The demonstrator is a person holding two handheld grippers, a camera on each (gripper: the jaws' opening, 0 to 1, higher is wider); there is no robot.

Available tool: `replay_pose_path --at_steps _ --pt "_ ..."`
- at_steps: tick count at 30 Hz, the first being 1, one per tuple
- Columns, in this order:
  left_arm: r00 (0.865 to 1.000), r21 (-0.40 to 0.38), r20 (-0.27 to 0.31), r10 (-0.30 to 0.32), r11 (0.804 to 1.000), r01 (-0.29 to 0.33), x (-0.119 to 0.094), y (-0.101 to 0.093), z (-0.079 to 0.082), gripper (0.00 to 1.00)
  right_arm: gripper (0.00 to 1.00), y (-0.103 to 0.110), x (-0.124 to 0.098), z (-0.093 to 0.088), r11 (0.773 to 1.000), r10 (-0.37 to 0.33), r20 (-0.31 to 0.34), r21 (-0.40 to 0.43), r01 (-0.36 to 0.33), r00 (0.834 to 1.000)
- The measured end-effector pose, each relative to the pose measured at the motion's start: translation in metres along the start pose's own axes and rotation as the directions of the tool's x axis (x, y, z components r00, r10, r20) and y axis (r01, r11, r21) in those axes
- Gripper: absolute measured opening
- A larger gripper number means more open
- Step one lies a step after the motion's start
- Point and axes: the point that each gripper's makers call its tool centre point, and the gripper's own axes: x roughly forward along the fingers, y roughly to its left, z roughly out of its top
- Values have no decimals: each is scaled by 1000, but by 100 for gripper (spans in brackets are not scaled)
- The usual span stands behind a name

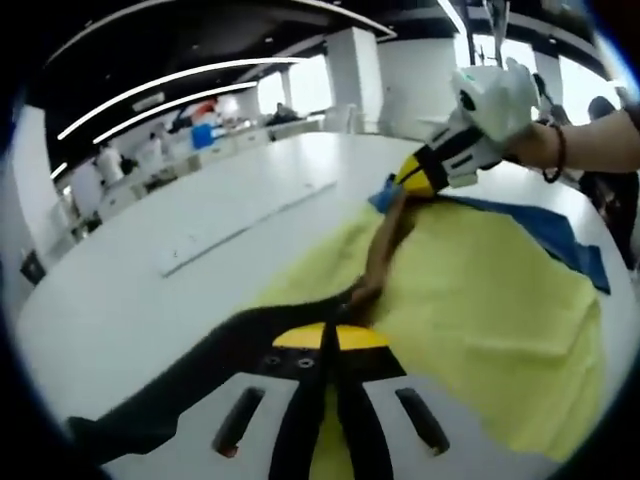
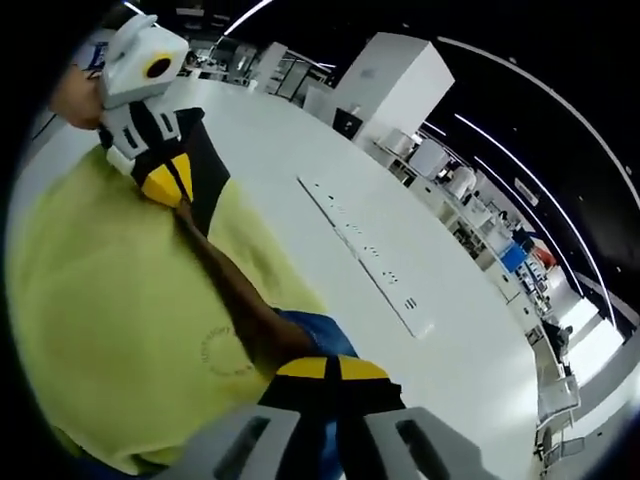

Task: Fold the garment on the visible template until the final outline fits inside the template.

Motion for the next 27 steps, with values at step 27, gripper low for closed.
replay_pose_path --at_steps 27 --pt "934 -447 145 325 864 -231 27 91 45 0 0 -42 29 24 749 -171 179 662 10 969"
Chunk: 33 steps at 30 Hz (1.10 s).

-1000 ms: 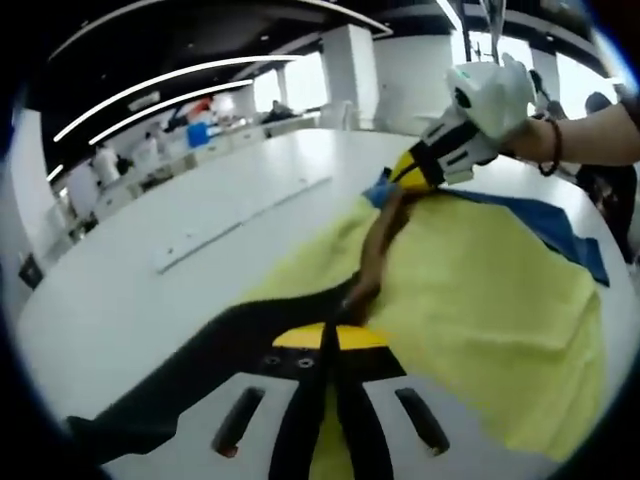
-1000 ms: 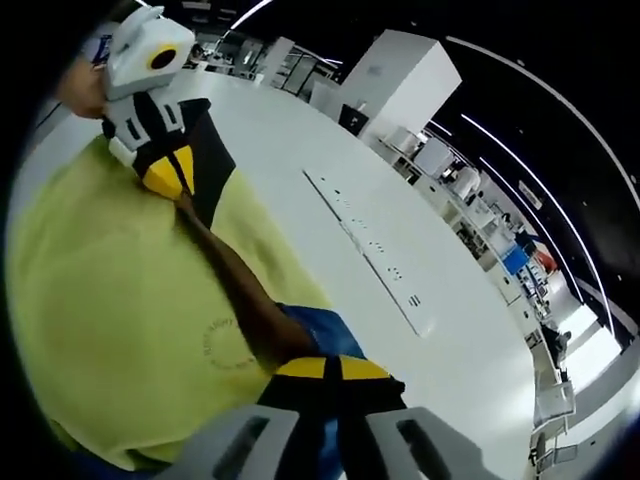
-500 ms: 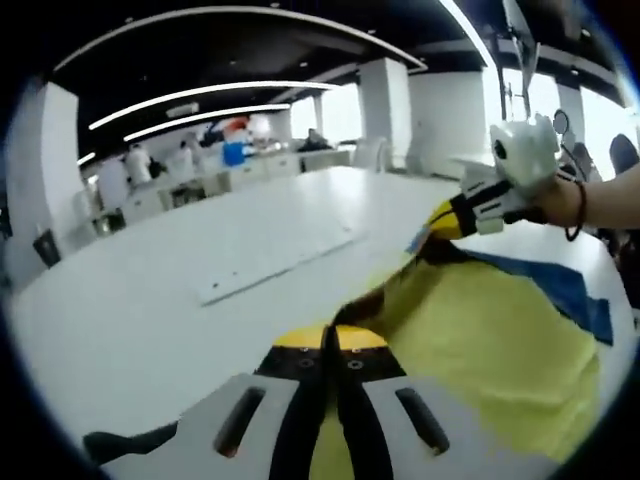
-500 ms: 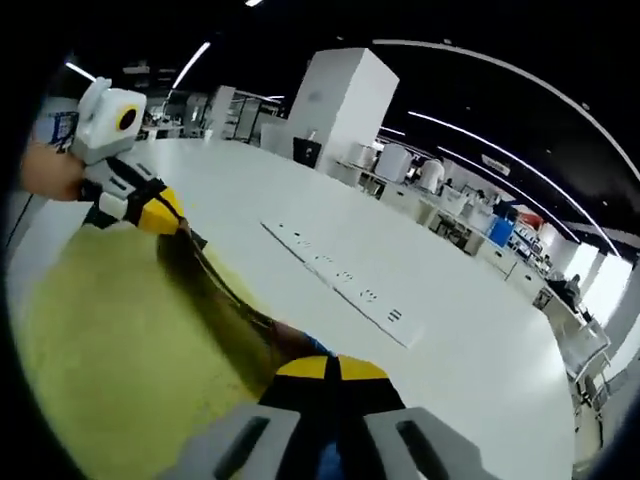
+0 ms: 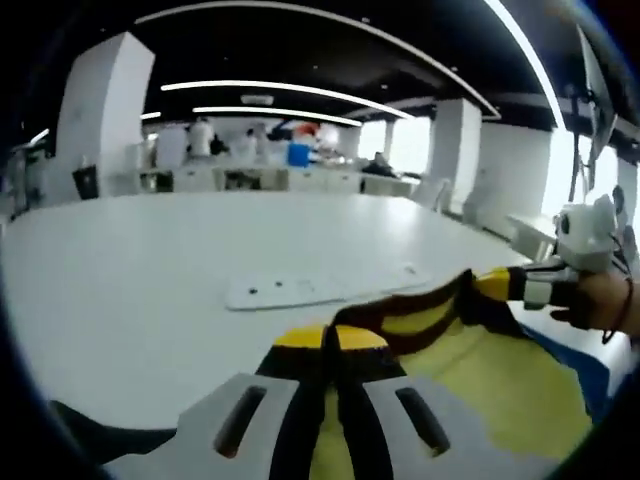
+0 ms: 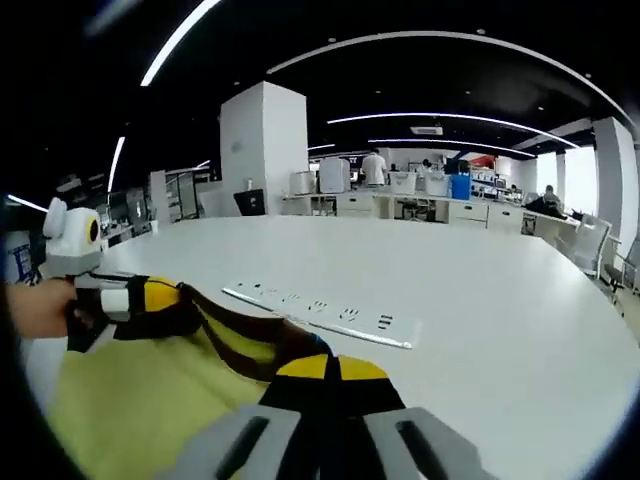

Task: Fold the garment on the visible template until the final outline fits inside the template.

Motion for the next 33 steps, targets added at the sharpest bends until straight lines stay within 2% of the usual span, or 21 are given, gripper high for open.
replay_pose_path --at_steps 1,7,10,12,14,17,21,26,30,33 --pt "1000 -15 10 1 1000 0 4 1 1 0 0 -1 1 0 1000 -5 2 12 5 1000" --pt "1000 -2 -8 25 1000 -26 18 6 -2 0 0 -5 12 -2 999 -25 -5 34 25 1000" --pt "997 -11 -41 59 998 -59 27 10 -8 0 0 -8 19 -7 998 -44 -20 54 45 999" --pt "995 17 -66 69 998 -68 31 12 -14 0 0 -9 22 -11 997 -50 -35 54 52 998" --pt "993 -29 -86 78 996 -81 35 15 -18 0 0 -10 24 -13 997 -51 -46 50 54 998" --pt "991 -45 -101 88 995 -93 37 20 -22 0 0 -12 26 -16 996 -57 -58 59 61 997" --pt "989 10 -116 93 996 -92 38 19 -27 0 0 -13 27 -20 996 -60 -73 67 65 995" --pt "988 9 -115 106 994 -106 38 25 -28 1 0 -10 28 -22 995 -59 -83 73 65 995" --pt "986 36 -104 129 991 -126 34 30 -23 7 4 -8 26 -17 995 -64 -78 75 70 995" --pt "989 83 -84 118 990 -111 27 25 -13 20 12 -8 22 -11 996 -75 -72 49 78 995"
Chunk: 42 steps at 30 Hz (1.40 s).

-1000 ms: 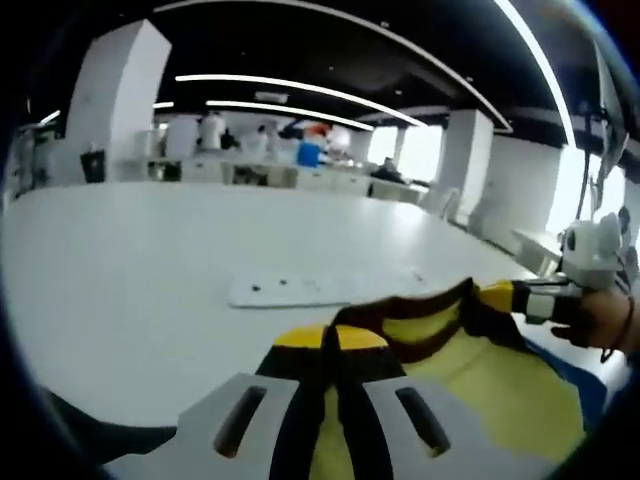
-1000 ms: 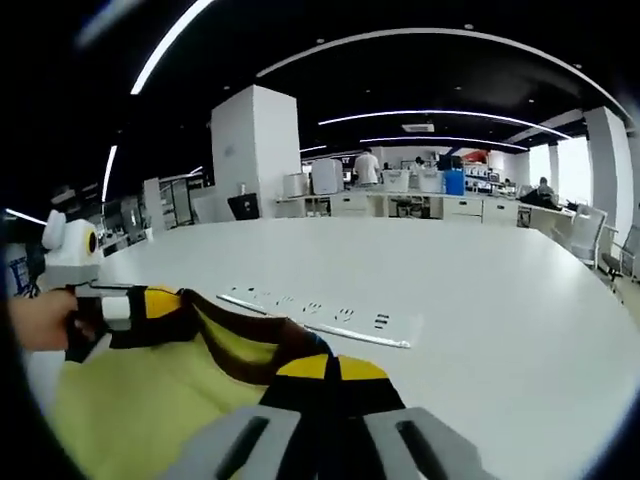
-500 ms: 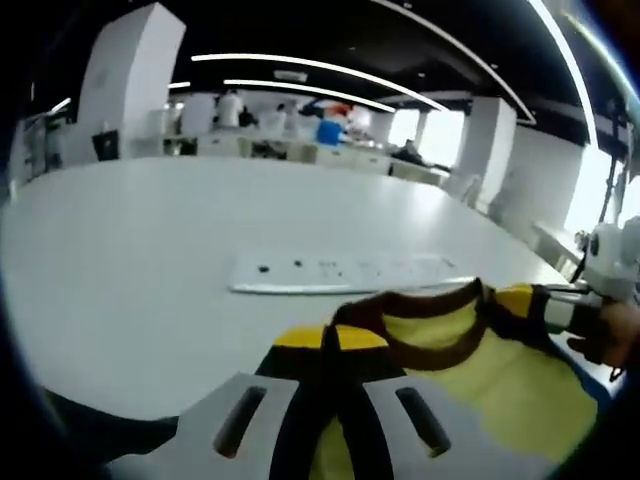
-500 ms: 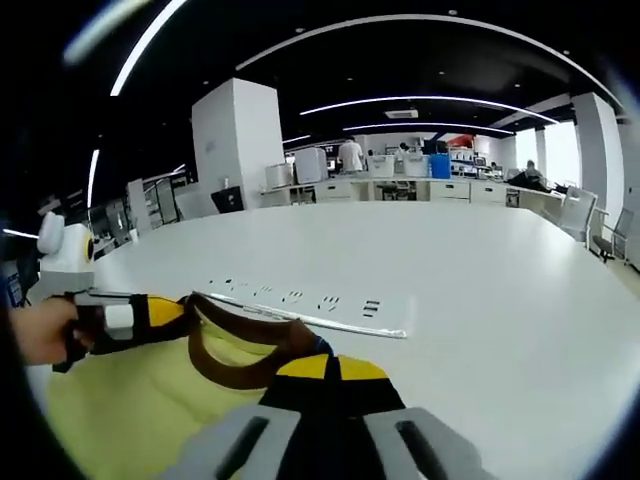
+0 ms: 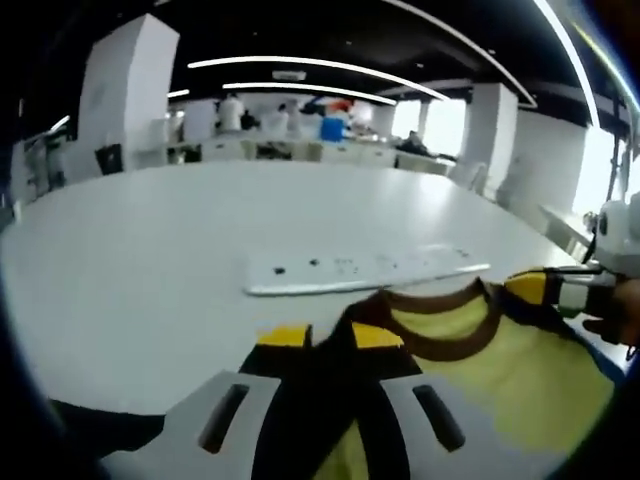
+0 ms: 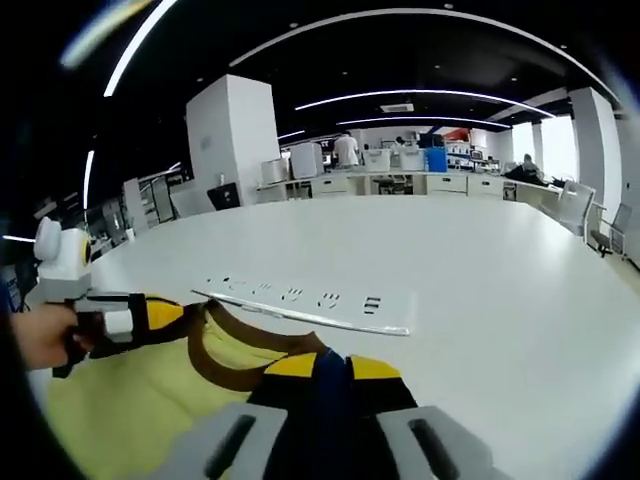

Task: Fold the garment on the visible template until the final outline fits inside the template.

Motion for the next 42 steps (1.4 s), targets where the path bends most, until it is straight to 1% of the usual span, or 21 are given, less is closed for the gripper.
replay_pose_path --at_steps 3,4,5,6,7,8,9,11,12,13,14,16,20,24,27,30,32,34,36,38,42 --pt "1000 6 7 -6 1000 6 -8 -1 5 30 26 1 -5 5 1000 1 -2 -6 -1 1000" --pt "1000 -1 11 -10 1000 10 -9 -2 7 33 28 2 -9 7 1000 1 -6 -8 -1 1000" --pt "999 -3 26 -18 1000 18 -14 -4 12 38 30 2 -12 8 1000 -1 -11 -16 0 1000" --pt "999 13 42 -21 1000 20 -17 -5 17 43 33 3 -16 9 999 -4 -17 -33 4 1000" --pt "998 41 67 -21 999 19 -18 -4 23 48 37 4 -18 11 999 -6 -18 -38 5 1000" --pt "997 49 78 -21 999 17 -22 -3 26 54 40 4 -22 12 999 -4 -23 -36 3 1000" --pt "997 49 78 -23 999 19 -27 -4 28 57 44 5 -24 13 999 0 -27 -35 -1 1000" --pt "997 39 67 -36 999 33 -33 -5 29 62 47 9 -31 13 999 16 -45 -37 -17 999" --pt "996 31 56 -66 997 64 -38 -10 29 65 48 11 -38 14 998 25 -57 -50 -28 998" --pt "995 32 57 -82 996 80 -40 -13 30 68 50 12 -39 14 998 28 -60 -57 -32 998" --pt "993 45 63 -96 995 93 -45 -14 31 72 51 15 -45 14 997 33 -65 -70 -38 997" --pt "992 73 68 -102 993 97 -55 -15 34 77 57 18 -52 16 996 47 -67 -78 -52 997" --pt "987 80 76 -139 988 133 -72 -18 37 89 65 28 -66 18 992 94 -71 -78 -99 993" --pt "986 132 61 -158 980 149 -87 -20 38 94 72 34 -82 18 988 125 -85 -76 -132 988" --pt "982 132 76 -173 978 162 -99 -21 40 98 75 38 -95 17 985 140 -94 -89 -148 986" --pt "978 131 79 -195 974 183 -114 -25 41 99 80 42 -111 9 981 158 -119 -91 -169 980" --pt "976 120 82 -202 974 192 -123 -27 40 99 79 43 -121 4 981 158 -129 -95 -170 979" --pt "969 109 96 -230 970 219 -136 -32 40 99 79 43 -129 1 980 149 -125 -110 -163 981" --pt "967 109 95 -237 968 226 -145 -33 38 99 79 45 -138 -6 979 145 -143 -123 -163 979" --pt "967 117 87 -241 966 231 -153 -33 35 99 79 46 -145 -9 978 147 -145 -125 -166 978" --pt "966 141 75 -249 961 237 -168 -35 31 99 80 53 -162 -16 974 172 -154 -123 -192 973"
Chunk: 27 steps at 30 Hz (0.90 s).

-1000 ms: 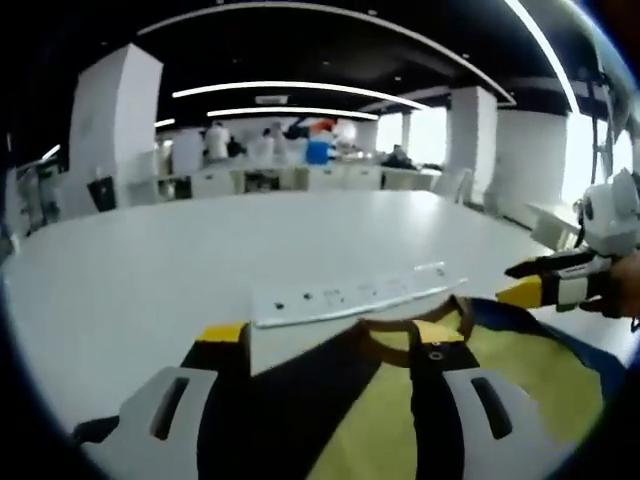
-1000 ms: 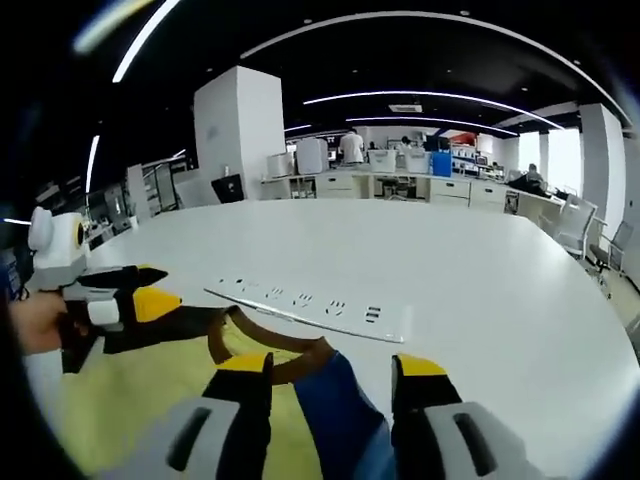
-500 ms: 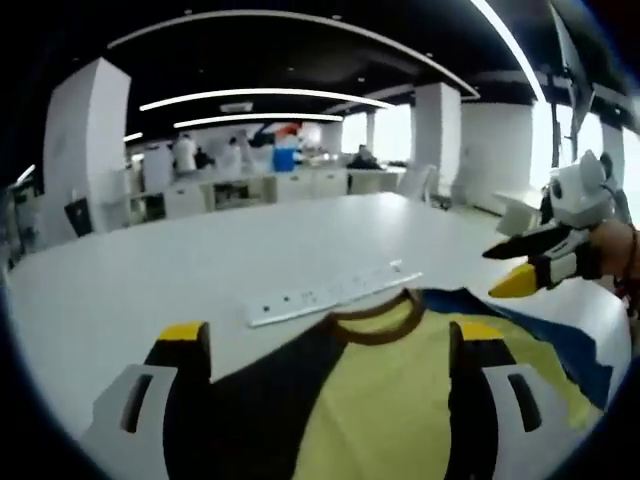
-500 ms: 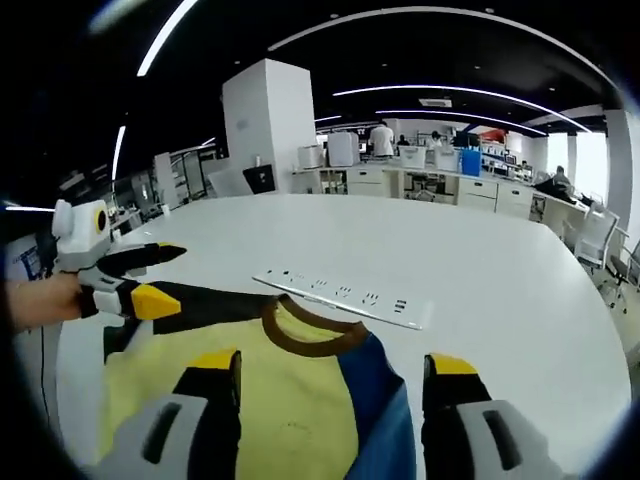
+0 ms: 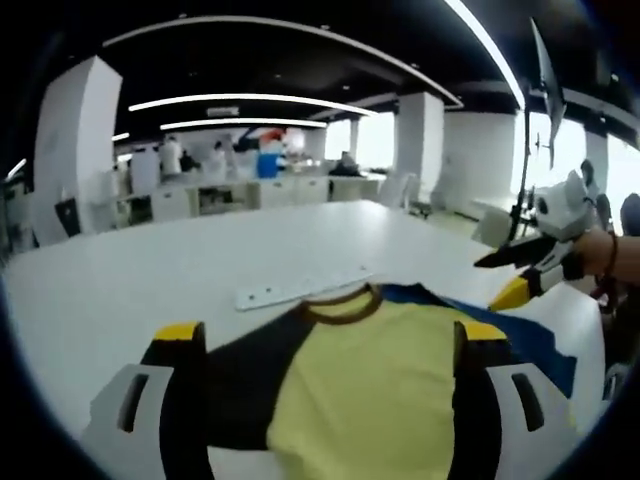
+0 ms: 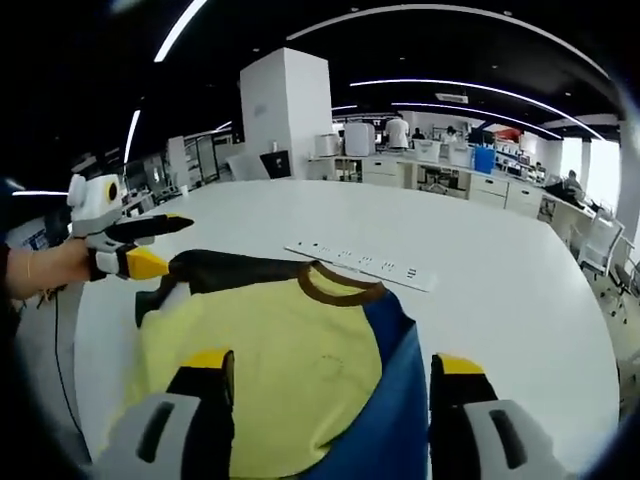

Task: Fold the garment on the visible template until the final outline fits inside the template.

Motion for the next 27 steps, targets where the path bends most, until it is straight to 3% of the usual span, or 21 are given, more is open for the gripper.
replay_pose_path --at_steps 13,27 --pt "999 20 11 -33 999 33 -50 -20 -4 99 81 29 -46 -25 996 60 -38 -67 -62 997" --pt "998 72 1 -71 995 70 -94 -41 -19 97 80 67 -91 -78 991 122 -97 -42 -126 988"
